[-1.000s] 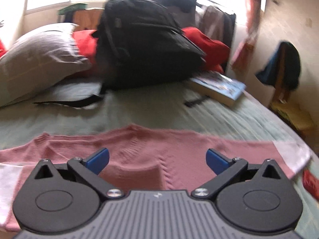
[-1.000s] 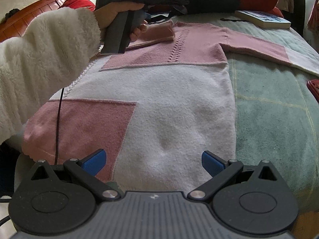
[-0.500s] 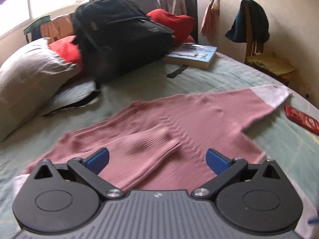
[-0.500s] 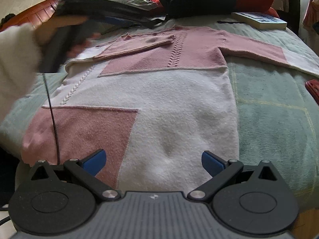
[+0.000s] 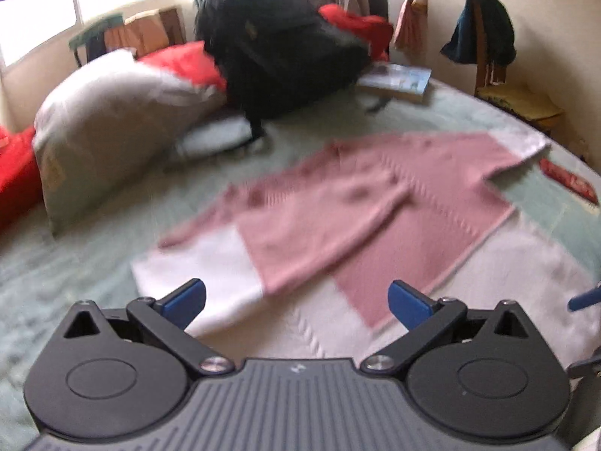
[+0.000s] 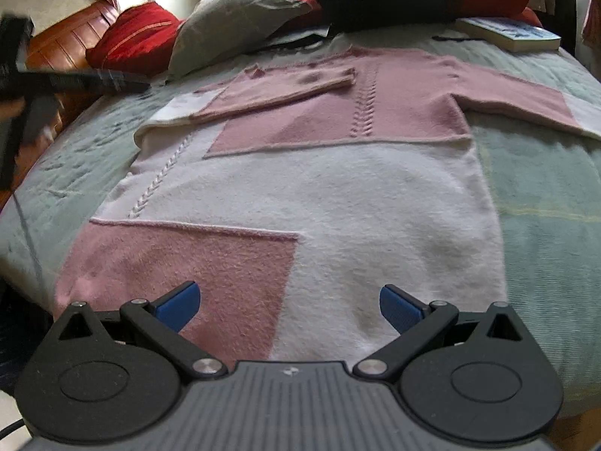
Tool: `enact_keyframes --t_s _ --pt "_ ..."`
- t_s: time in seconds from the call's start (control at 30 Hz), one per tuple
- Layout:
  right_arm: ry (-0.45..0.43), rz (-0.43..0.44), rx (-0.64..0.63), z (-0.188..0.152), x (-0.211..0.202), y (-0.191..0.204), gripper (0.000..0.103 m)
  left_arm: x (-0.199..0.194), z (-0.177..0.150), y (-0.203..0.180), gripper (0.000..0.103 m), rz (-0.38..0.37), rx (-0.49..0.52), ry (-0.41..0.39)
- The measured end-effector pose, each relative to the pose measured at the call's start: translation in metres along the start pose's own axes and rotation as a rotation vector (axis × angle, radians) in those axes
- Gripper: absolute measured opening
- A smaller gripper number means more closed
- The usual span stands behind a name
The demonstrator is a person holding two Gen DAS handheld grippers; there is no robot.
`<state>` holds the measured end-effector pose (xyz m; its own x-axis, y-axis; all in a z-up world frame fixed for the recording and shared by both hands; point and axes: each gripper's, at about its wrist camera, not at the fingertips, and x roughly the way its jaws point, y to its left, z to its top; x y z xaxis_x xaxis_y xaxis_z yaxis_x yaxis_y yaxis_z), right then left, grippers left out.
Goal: Fold clothes
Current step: 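Open the left tool and withdraw it from the folded sleeve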
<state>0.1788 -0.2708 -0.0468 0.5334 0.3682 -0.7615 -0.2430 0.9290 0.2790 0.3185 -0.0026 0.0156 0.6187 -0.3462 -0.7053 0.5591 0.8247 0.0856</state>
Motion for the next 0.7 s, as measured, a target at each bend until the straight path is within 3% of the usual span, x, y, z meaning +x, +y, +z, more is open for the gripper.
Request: enact_keyframes --t_s 0.1,0.23,0.37,0.7 --pt "0.021 -0.014 -0.015 0.001 0.006 0.005 0.103 0.029 -0.034 -0.001 0.102 0.026 0.01 0.008" --pt "0.029 -0.028 -0.012 0.006 0.009 0.005 0.103 0.052 -0.062 0.016 0.102 -0.008 -0.102 -0.002" --pt "0.026 -0.043 -0.002 0.019 0.017 0.002 0.103 0.054 -0.065 0.037 0.102 -0.096 -0.221 -0.076" --pt "0.039 -0.007 -0.062 0.05 0.042 0.014 0.103 0.058 -0.082 0.06 0.102 -0.12 -0.326 -0.104"
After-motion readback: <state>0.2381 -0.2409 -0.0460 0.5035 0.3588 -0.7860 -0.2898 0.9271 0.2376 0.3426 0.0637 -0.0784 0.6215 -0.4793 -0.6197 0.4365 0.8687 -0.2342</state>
